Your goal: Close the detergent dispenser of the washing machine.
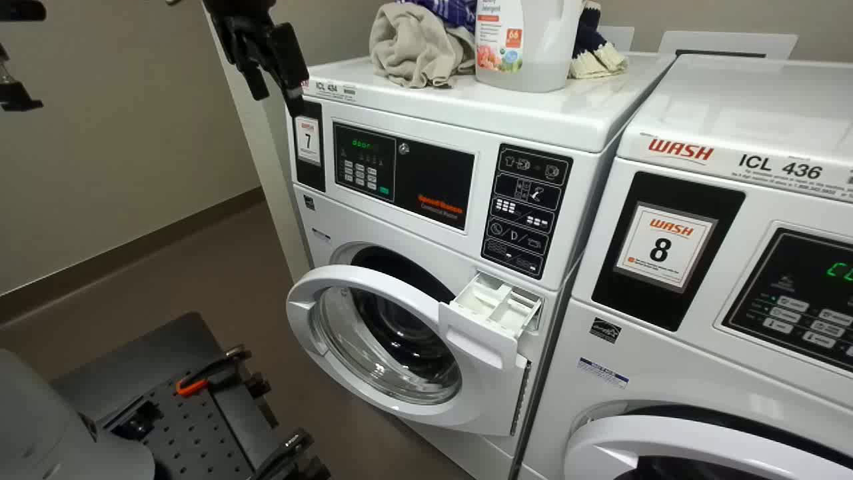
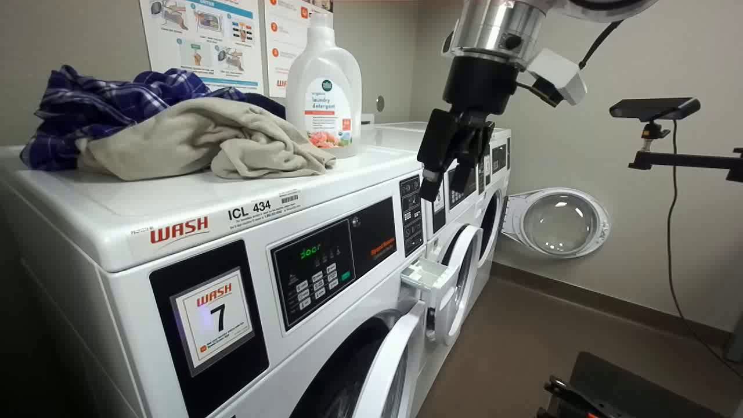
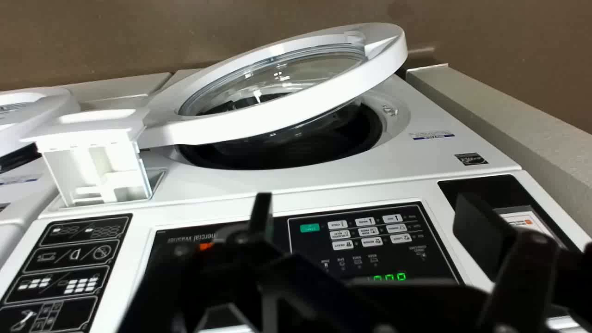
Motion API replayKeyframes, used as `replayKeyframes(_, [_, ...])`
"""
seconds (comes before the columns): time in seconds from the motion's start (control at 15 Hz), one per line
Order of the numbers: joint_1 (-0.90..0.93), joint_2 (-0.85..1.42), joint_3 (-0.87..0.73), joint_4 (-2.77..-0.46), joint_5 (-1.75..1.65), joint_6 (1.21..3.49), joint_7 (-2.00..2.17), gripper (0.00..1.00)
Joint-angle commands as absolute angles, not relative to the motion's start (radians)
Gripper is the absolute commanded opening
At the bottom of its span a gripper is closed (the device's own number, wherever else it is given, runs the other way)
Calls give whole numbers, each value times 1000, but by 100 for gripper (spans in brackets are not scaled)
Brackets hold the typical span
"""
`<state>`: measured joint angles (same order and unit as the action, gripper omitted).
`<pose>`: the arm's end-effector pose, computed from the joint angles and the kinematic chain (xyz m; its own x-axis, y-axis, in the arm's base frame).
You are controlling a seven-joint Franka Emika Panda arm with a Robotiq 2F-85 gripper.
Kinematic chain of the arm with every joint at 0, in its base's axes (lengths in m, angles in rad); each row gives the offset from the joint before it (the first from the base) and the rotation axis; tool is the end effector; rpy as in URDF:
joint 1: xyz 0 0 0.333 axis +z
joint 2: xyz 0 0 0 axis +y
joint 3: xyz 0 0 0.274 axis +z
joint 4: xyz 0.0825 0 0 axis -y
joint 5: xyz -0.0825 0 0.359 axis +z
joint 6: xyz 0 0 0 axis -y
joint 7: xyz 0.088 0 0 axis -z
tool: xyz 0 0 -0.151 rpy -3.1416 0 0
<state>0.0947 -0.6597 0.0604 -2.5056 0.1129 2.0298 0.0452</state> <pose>0.3736 0.0689 0.4494 0.9827 0.0518 0.1776 0.0668 -0.9946 -0.0797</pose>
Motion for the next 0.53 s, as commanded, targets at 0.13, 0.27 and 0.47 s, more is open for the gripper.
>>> replayKeyframes(0.13, [91, -659, 63, -2503, 115, 2026, 43, 100])
replayKeyframes(0.27, [91, -659, 63, -2503, 115, 2026, 43, 100])
replayKeyframes(0.47, [50, -652, 87, -2536, 81, 2070, 114, 100])
